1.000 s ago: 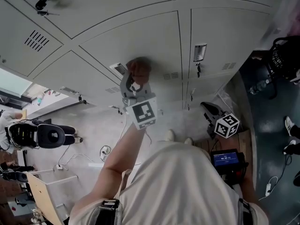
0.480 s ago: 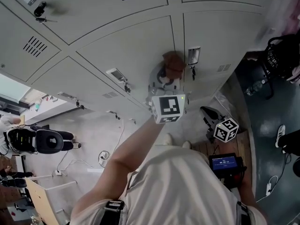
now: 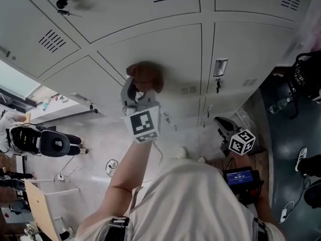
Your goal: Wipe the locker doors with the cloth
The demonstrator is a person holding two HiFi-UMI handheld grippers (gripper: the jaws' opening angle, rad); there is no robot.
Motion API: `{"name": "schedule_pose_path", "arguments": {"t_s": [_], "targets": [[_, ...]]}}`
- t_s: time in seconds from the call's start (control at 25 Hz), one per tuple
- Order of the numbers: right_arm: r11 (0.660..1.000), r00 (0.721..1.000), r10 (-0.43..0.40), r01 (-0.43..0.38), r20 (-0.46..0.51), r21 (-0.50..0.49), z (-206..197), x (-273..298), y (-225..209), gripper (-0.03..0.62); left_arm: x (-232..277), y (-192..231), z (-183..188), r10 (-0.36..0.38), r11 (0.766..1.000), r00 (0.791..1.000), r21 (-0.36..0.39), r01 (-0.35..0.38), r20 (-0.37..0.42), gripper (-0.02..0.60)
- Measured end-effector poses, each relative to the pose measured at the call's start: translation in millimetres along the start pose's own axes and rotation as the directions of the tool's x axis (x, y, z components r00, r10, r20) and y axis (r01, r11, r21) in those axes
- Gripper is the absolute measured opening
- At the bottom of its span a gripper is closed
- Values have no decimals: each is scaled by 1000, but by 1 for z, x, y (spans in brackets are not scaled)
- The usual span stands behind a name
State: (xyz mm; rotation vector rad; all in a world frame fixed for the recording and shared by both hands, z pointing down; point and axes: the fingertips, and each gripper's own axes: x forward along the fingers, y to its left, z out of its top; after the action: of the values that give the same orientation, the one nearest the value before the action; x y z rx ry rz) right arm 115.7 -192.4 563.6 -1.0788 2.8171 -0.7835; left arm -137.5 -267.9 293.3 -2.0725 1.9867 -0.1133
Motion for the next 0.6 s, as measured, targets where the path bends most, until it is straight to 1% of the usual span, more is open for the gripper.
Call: {"name": "schedule_pose_path", "arguments": {"t_s": [0.08,0.2,0.28,0.36,0.48,0.6], "targets": [[1000,1000,15,-15,-13,-5,-1,6,3,18,-7,33,-5,81,997,997,14,-80,-12,74],[999,999,38,-39,-24,-16,-1,14,7,18,-17,73,-8,196,980,981,45,-196,-11,74],[999,998,51,-52,-32,-15,-4,17,11,18,-20,87,-13,232,972,972,45,-231,-34,74],[998,997,61,-61,-38,-11,-7,19,14,18,-19,84,-11,235,971,971,53,-233,-35,74],[997,996,77,-78,-38,-10,-6,22,19,18,-12,66,6,215,975,976,53,-215,19,74],[996,995,87,-87,-40,-16,-5,20,21,18,-3,37,25,170,984,983,36,-173,72,74]]}}
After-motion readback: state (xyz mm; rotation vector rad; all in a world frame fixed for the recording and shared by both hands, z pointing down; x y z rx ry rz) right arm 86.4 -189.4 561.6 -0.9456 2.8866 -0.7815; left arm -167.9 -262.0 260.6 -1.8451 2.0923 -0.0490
